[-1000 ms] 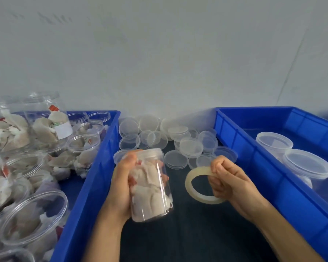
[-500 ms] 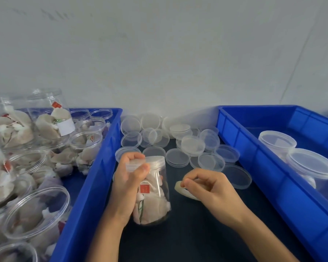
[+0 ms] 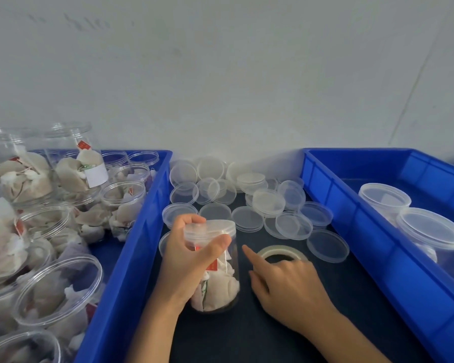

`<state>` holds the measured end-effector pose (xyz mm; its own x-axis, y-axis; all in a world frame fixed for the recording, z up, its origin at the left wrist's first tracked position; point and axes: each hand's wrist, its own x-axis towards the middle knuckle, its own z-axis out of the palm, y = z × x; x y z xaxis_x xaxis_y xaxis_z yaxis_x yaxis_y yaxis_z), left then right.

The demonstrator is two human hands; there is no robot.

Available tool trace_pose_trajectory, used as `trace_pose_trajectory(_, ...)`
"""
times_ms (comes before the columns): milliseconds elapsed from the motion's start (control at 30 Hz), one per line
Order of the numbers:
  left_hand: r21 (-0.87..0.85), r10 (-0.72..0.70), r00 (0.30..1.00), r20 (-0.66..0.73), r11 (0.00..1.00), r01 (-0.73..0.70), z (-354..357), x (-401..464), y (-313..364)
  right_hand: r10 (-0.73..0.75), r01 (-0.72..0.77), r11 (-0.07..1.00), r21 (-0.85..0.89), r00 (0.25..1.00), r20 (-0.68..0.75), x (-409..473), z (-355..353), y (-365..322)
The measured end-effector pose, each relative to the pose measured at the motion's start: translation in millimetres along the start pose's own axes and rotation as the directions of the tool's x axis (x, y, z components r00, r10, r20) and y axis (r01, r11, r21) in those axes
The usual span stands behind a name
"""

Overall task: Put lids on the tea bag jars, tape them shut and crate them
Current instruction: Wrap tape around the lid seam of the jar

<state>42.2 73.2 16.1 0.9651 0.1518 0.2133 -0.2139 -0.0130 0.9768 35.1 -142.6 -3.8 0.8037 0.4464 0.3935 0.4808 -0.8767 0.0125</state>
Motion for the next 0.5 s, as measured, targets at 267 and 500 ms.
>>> trace_pose_trajectory(267,0.051,0.065,0.998,0.021,0.997,-0.066,8,-4,8,-0.018,0.024,0.992,-0.120,0.998,0.053,4,-2,-11)
trace_pose_trajectory(500,0.127,0.111,0.992,0.055,0.985,-0.118,11,-6,14,0.100,-0.116,0.982,0.147,0.989,0.110,6,-17,-15)
